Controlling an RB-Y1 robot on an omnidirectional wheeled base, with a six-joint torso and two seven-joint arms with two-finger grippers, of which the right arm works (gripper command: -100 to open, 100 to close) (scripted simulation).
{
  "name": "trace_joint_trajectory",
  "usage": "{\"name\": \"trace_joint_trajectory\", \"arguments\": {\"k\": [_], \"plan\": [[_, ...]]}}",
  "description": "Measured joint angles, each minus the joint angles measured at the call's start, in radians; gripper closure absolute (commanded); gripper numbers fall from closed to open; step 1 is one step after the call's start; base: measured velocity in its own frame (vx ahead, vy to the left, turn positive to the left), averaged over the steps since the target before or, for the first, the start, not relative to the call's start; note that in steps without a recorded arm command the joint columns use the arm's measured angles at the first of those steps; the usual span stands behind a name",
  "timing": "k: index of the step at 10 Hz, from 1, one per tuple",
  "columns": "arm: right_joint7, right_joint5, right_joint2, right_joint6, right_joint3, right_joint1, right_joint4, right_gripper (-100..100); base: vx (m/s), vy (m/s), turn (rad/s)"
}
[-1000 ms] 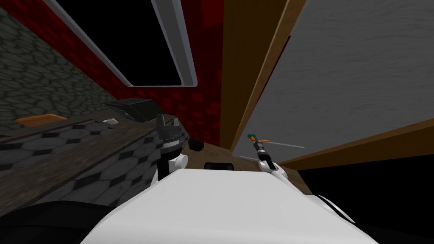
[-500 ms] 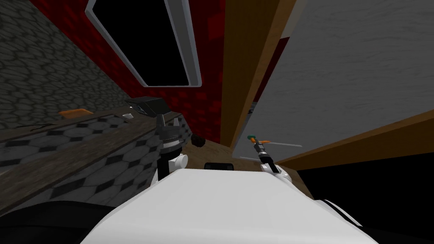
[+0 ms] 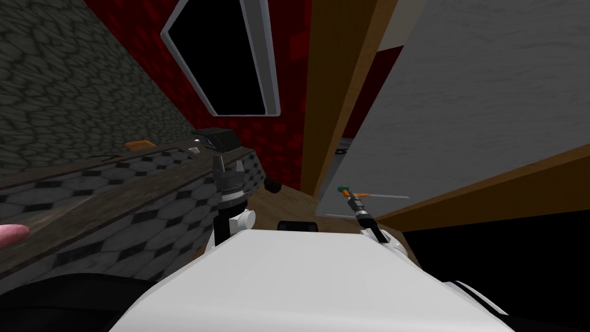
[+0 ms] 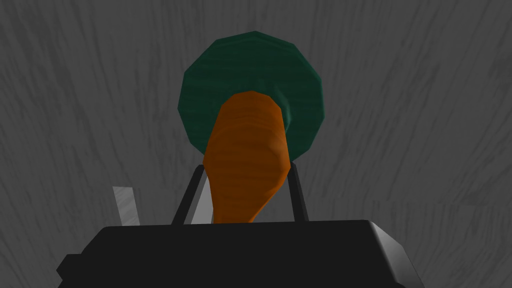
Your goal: Pull the door open
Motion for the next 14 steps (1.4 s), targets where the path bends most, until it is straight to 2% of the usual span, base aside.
{"name": "trace_joint_trajectory", "arguments": {"k": [1, 3, 5, 10, 12, 14], "plan": [[-0.009, 0.001, -0.009, -0.014, 0.011, 0.010, -0.002, 100, -0.102, -0.026, 0.029], [-0.016, 0.001, -0.014, -0.027, 0.022, 0.024, 0.001, 100, -0.150, -0.069, 0.160], [-0.028, -0.003, -0.032, -0.061, 0.031, 0.045, -0.002, 100, -0.160, -0.057, 0.121], [-0.056, -0.007, -0.064, -0.150, 0.066, 0.078, 0.032, 100, -0.167, -0.069, 0.132], [-0.069, -0.009, -0.082, -0.188, 0.079, 0.101, 0.037, 100, -0.110, -0.039, 0.071], [-0.075, -0.009, -0.083, -0.206, 0.087, 0.102, 0.053, 100, -0.172, -0.082, 0.184]]}}
